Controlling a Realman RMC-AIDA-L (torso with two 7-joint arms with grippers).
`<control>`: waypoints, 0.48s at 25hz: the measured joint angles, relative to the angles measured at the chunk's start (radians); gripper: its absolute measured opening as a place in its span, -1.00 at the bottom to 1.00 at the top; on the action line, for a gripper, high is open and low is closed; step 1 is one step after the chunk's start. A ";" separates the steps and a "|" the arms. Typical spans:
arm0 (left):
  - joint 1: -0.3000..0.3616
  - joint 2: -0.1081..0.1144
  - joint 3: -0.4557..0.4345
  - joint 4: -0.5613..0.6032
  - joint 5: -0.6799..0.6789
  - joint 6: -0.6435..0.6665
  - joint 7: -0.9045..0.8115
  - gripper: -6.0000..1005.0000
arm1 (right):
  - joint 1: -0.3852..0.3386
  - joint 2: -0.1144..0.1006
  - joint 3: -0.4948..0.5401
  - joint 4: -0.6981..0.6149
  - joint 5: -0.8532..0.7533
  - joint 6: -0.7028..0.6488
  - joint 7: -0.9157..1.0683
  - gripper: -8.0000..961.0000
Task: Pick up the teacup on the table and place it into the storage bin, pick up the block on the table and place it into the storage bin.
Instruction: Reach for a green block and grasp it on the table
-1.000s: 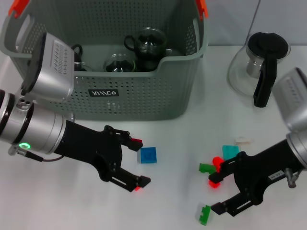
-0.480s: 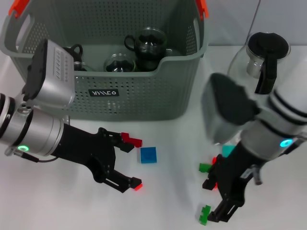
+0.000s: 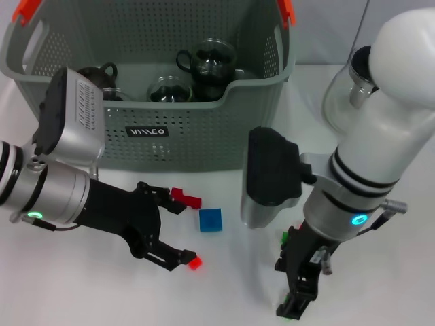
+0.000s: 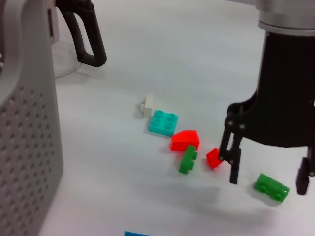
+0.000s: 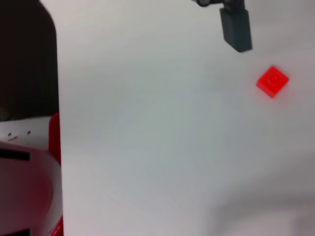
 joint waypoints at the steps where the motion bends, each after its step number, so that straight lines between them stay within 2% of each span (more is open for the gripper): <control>1: 0.000 0.001 -0.004 0.000 0.000 -0.002 0.007 0.84 | 0.001 0.000 -0.012 -0.002 0.007 0.007 0.018 0.67; 12: -0.006 0.004 -0.033 -0.003 0.000 -0.002 0.057 0.83 | -0.005 0.001 -0.080 -0.026 0.014 0.022 0.154 0.67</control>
